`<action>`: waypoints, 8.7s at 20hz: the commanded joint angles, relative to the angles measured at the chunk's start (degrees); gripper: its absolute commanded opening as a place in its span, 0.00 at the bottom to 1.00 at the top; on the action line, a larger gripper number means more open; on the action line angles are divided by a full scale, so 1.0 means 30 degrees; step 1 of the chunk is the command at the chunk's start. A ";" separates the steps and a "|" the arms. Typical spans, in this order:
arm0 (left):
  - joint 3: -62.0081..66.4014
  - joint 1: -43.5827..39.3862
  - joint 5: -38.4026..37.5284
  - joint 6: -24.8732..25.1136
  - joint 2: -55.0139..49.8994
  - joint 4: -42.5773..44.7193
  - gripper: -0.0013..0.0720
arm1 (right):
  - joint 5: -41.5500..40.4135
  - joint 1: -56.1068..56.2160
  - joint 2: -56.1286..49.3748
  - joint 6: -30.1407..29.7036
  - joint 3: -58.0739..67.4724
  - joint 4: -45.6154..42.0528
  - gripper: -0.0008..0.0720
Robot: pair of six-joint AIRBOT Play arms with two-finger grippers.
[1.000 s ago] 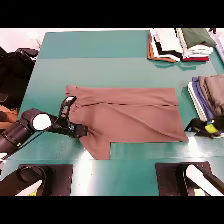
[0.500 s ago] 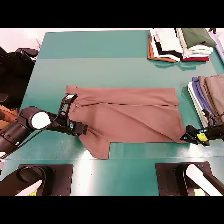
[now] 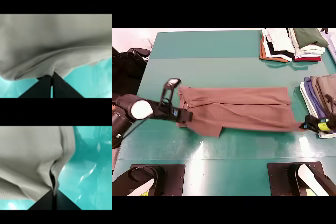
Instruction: Fold the shirts.
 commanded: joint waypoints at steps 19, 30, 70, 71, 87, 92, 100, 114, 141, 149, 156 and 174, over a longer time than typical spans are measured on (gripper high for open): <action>0.8495 0.3701 0.4000 0.2331 -0.9814 -0.0117 0.83 | -0.0379 0.2492 -1.2524 -0.0721 1.3187 0.4503 0.64; 0.8597 0.1064 0.4641 0.2812 -1.0994 -0.3213 0.05 | -0.1515 0.1727 -1.5555 -0.3286 0.8422 0.8852 0.77; 1.5402 0.8196 0.1508 0.3322 -0.7890 -0.1304 0.05 | -0.8706 2.3263 -1.8622 -0.3075 2.5084 1.2284 0.61; 1.5402 0.8080 0.1064 0.3738 -0.7890 -0.1326 0.05 | -0.8145 2.2892 -1.8280 -0.2725 2.4480 1.1548 0.60; 1.5395 0.3934 0.1144 0.5326 -0.8007 -0.1377 0.05 | -0.5552 1.4265 -1.7048 0.0532 1.2881 1.0076 0.88; 1.5395 0.3934 0.1056 0.5304 -0.8007 -0.1406 0.05 | -0.5996 1.6808 -2.0757 0.0532 1.6597 1.2845 0.71; 1.5395 0.3060 0.0393 0.5326 -0.8007 -0.1734 0.05 | -0.6980 1.6334 -1.9307 0.0364 1.9511 0.9566 0.03; 1.5402 -0.0080 0.0889 0.5632 -0.8007 -0.1698 0.05 | -0.3643 0.0036 -0.9653 0.1727 1.5744 0.3861 0.03; 1.5402 -0.0080 0.0554 0.5173 -0.8007 -0.1683 0.05 | 0.0146 -0.5690 -1.0491 -0.1107 2.3809 0.3781 0.03; 1.5402 -0.0080 0.0517 0.5340 -0.8007 -0.1676 0.05 | 0.0488 -0.7992 -0.5144 -0.1042 1.3209 -0.2025 0.04; 1.5402 -0.0080 0.0138 0.5829 -0.8007 -0.1683 0.05 | 0.0648 -1.1453 -0.2681 -0.1035 0.9063 -0.2652 0.77; 1.5402 -0.0080 0.1100 0.5807 -0.8007 -0.1690 0.05 | -0.3009 0.7293 -0.3228 -0.0743 1.4207 0.6805 0.76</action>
